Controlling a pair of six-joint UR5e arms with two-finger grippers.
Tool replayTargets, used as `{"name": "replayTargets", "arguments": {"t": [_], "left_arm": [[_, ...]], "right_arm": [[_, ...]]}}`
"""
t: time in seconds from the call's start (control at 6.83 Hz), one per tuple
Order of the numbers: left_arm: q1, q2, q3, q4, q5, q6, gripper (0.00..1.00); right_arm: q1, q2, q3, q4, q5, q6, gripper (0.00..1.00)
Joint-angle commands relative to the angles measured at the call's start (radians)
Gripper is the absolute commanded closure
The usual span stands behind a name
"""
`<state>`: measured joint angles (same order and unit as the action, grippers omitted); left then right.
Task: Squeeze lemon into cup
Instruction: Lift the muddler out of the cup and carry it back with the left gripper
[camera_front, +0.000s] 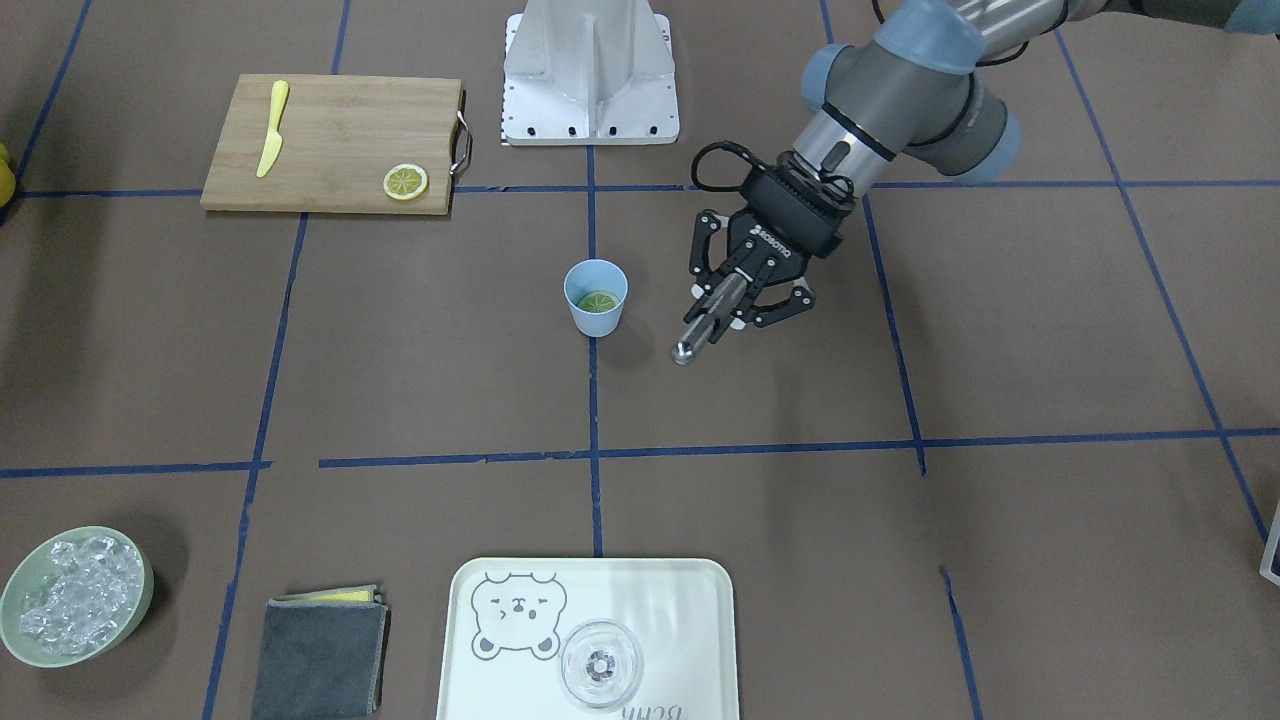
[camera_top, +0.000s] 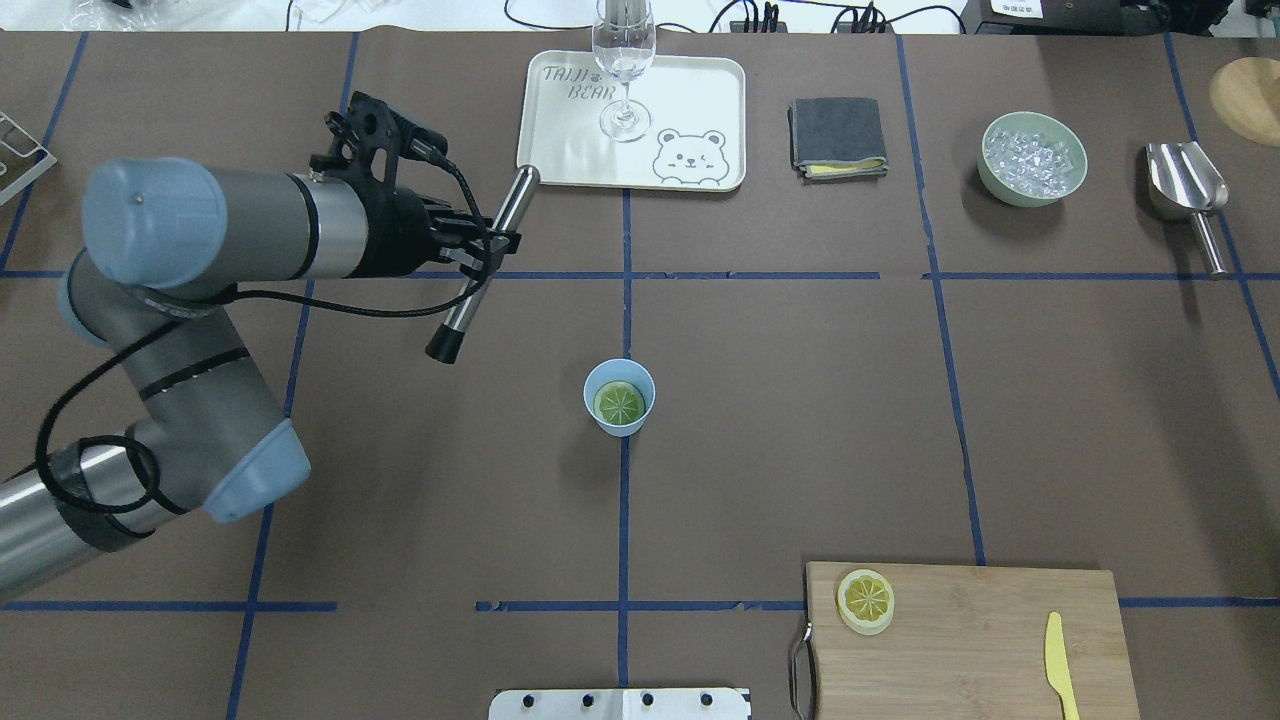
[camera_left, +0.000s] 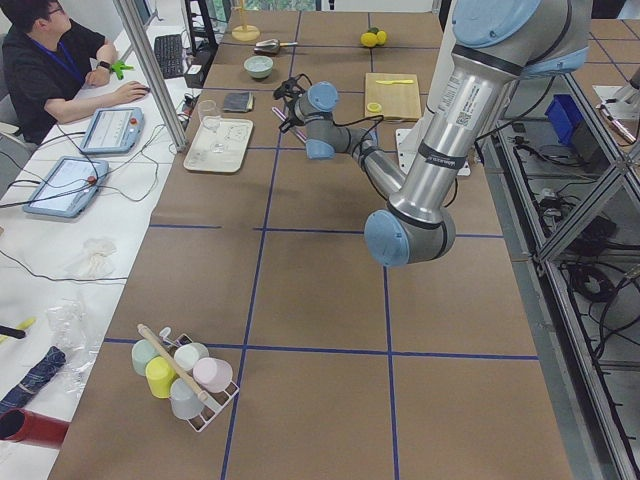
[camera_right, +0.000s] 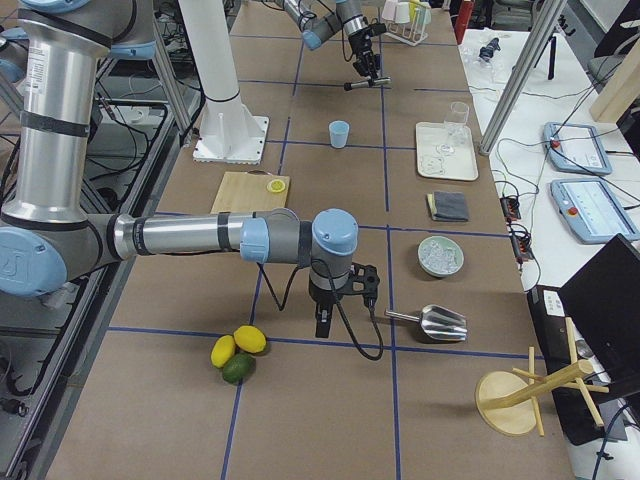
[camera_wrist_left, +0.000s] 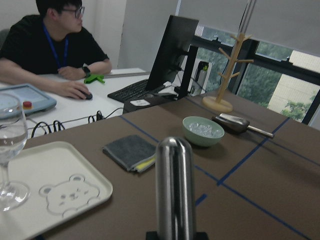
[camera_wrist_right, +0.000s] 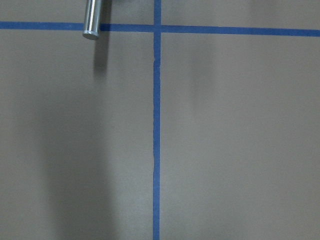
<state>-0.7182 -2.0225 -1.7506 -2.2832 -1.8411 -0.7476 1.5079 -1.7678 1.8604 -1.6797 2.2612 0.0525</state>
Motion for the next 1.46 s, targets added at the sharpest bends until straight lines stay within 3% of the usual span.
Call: {"name": "replayTargets", "arguments": {"t": [0.0,0.29,0.73,1.32], "left_arm": [[-0.066,0.034,-0.007,0.265,-0.050,-0.190,1.00],[-0.101,0.067,0.058,0.405,-0.047,-0.194,1.00],[-0.142,0.157,0.143,0.396,0.037,-0.182,1.00],[-0.133,0.218,0.134,0.392,0.039,-0.181,1.00]], "right_arm": [[0.002,-0.002,-0.006,-0.002,0.000,0.001,0.00],[0.002,-0.002,-0.007,0.000,0.000,0.001,0.00],[0.002,0.001,-0.004,0.000,0.003,0.003,0.00],[0.002,0.001,-0.004,0.000,0.003,0.001,0.00]]}}
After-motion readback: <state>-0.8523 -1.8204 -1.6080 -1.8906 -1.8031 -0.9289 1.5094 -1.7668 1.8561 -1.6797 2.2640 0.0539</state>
